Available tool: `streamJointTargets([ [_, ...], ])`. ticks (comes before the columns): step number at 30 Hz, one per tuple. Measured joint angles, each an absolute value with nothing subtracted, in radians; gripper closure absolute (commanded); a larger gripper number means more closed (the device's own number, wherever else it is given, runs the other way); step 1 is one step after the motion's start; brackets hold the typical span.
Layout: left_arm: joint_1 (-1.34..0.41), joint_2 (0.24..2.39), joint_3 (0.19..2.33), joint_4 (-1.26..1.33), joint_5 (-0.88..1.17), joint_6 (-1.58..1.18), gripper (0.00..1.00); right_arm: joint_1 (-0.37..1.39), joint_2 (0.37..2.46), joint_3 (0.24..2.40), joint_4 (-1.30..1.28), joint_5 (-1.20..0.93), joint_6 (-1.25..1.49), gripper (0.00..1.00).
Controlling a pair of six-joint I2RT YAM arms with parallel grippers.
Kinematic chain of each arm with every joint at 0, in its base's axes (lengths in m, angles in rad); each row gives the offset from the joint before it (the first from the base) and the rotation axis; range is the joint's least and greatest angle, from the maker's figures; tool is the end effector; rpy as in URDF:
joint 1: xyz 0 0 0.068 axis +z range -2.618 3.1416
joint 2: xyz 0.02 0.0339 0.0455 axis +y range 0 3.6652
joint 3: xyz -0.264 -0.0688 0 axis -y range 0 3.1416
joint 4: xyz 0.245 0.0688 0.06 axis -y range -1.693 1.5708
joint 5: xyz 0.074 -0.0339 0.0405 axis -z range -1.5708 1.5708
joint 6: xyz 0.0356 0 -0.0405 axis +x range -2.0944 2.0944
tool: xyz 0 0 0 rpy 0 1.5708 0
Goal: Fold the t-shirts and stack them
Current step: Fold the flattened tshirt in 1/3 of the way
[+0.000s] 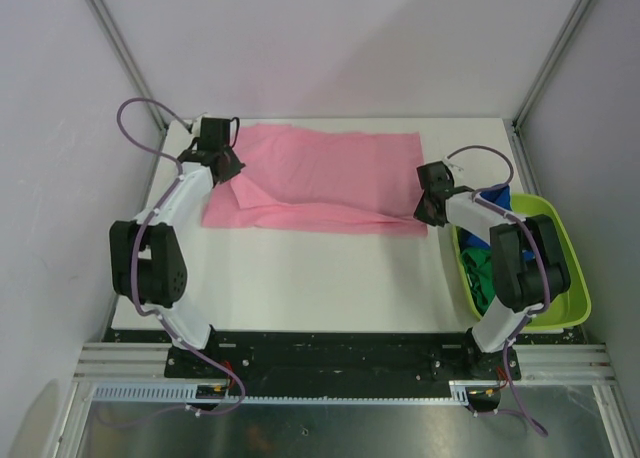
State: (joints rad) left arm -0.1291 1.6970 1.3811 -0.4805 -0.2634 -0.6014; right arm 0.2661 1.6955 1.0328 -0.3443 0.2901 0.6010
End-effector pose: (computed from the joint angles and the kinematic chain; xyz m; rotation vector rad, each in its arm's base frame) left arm 0.3786 -0.0398 0.2788 -0.6674 2.2356 -0.0511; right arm 0.3314 0.0798 0.1806 0.5236 2.4599 -0.0274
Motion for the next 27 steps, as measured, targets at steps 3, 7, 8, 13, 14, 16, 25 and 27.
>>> streamJointTargets([
  [3, -0.129, 1.703, 1.388, -0.481, -0.268, -0.601, 1.00, 0.265, 1.699, 1.044, -0.340, 0.287, 0.601, 1.00],
  [7, -0.129, 1.717, 1.409, -0.480, -0.271, -0.601, 1.00, 0.264, 1.705, 1.055, -0.333, 0.286, 0.600, 1.00],
  [8, -0.129, 1.721, 1.414, -0.480, -0.271, -0.601, 1.00, 0.264, 1.707, 1.056, -0.331, 0.286, 0.599, 1.00],
  [13, -0.129, 1.736, 1.431, -0.480, -0.278, -0.601, 1.00, 0.260, 1.717, 1.057, -0.329, 0.281, 0.597, 1.00],
  [14, -0.129, 1.738, 1.432, -0.480, -0.278, -0.601, 1.00, 0.259, 1.719, 1.057, -0.329, 0.280, 0.597, 1.00],
  [16, -0.129, 1.741, 1.436, -0.480, -0.281, -0.601, 1.00, 0.258, 1.725, 1.057, -0.329, 0.280, 0.597, 1.00],
  [25, -0.129, 1.771, 1.459, -0.480, -0.284, -0.593, 1.00, 0.257, 1.736, 1.059, -0.323, 0.279, 0.590, 0.95],
  [27, -0.129, 1.787, 1.461, -0.480, -0.285, -0.592, 1.00, 0.257, 1.743, 1.063, -0.321, 0.279, 0.589, 0.85],
])
